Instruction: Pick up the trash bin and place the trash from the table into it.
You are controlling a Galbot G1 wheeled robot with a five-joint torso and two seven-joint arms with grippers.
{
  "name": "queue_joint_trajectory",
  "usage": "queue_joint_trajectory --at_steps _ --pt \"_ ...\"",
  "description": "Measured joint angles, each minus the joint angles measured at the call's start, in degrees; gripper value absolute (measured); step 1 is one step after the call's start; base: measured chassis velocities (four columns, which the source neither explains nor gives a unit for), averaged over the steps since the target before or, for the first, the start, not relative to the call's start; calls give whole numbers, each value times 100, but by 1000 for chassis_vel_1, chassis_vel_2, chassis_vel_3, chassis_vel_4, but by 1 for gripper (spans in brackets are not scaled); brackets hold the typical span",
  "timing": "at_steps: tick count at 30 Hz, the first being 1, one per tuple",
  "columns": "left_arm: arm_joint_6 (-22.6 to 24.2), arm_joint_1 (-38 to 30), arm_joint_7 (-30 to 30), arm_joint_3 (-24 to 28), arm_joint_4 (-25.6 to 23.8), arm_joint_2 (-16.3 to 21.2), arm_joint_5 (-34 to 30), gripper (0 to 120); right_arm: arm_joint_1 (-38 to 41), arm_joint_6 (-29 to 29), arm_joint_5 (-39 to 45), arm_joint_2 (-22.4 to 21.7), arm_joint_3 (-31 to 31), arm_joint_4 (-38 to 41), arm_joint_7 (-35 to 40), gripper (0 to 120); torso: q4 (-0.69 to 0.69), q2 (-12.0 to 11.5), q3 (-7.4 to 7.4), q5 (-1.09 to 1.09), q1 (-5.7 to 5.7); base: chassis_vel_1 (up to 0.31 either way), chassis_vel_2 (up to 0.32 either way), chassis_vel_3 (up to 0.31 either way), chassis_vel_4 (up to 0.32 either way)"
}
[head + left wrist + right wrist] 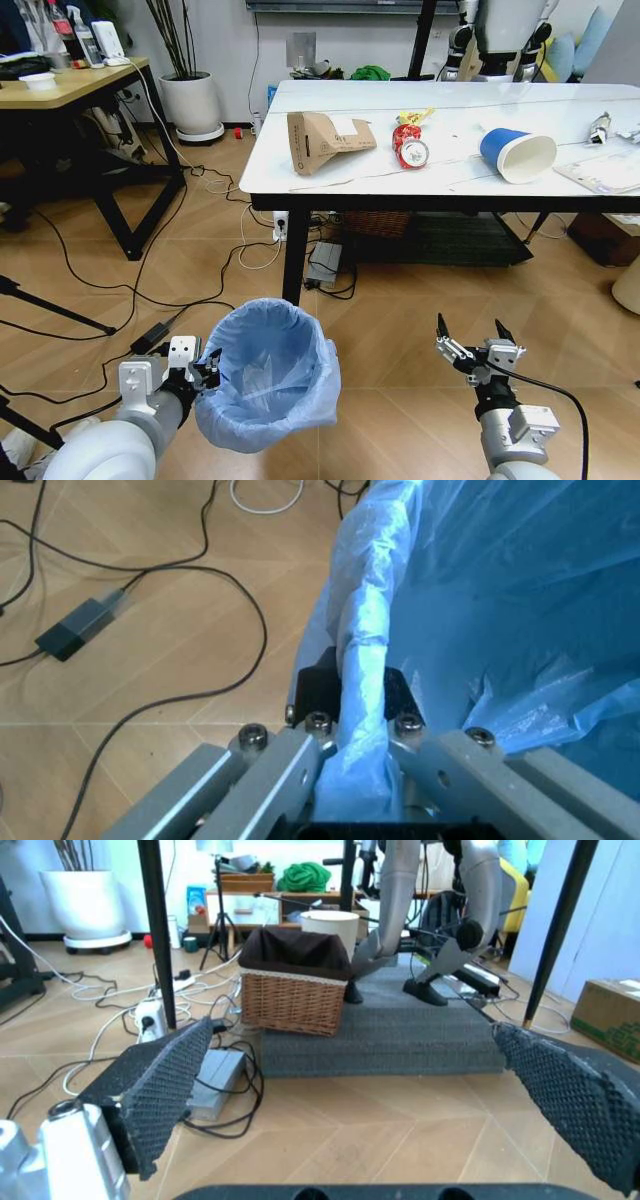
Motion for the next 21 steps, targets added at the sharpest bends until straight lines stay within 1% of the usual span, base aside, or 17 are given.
queue_joint_trajectory --at_steps 4,6,11,21 --pt "0 15 -38 0 -15 -7 -29 0 -10 0 -9 0 -11 2 -1 100 0 61 47 0 16 0 0 0 0" --pt "-2 43 -54 1 -41 -8 -38 0 -20 0 -20 0 -24 3 -4 100 0 136 101 0 37 0 0 0 0" --pt "-3 78 -58 -2 -66 5 -40 0 -29 5 -33 0 -37 8 -7 100 0 229 158 0 72 0 0 0 0" --pt "-4 128 -72 -43 -119 59 -37 0 -48 11 -37 0 -46 33 -8 100 0 479 332 0 149 0 0 0 0"
